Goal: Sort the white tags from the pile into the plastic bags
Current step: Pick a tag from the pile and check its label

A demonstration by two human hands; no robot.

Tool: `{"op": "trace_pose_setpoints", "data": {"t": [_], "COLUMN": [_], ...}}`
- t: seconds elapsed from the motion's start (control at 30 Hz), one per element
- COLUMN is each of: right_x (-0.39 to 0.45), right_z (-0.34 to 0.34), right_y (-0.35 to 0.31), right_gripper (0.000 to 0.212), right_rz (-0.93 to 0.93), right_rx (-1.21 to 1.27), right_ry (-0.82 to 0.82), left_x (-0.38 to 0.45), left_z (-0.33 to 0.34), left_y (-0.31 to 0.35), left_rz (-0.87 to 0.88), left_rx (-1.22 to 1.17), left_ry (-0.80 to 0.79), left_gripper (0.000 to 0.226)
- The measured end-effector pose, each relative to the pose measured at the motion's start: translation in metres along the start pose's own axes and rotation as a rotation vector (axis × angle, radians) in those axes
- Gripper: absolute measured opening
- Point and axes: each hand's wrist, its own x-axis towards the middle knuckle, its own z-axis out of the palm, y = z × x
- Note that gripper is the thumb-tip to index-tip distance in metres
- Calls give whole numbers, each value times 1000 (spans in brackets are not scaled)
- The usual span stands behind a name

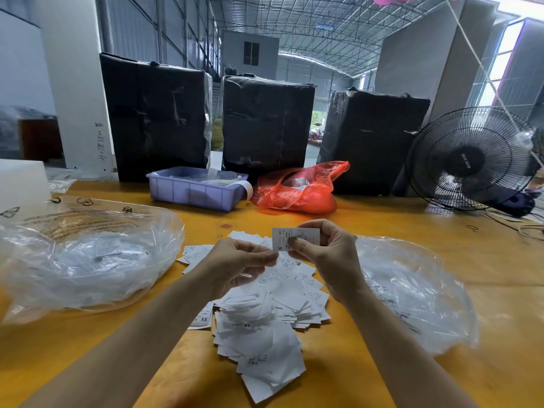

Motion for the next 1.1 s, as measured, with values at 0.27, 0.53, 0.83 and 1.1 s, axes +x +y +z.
{"op": "trace_pose_setpoints", "data": {"t": [0.27,0.53,0.83,1.1], "right_x": [-4,-5,-5,-6], "right_z": [7,5,6,5], "right_y": [-1,-1,-3,-7], "right_gripper": [20,21,19,36], "right_rz": [-39,4,13,189], "right_rx": [-135,-192,-231,-368], "right_ry": [-10,-99,-153,-377], "left_x": [0,3,3,3], "left_z": [0,0,2,10], "left_y": [1,-2,-3,-10], "left_rz": [3,109,151,238], "left_rx": [19,-6,25,158], "left_ry": [14,104,123,115], "left_gripper": [34,24,29,20]}}
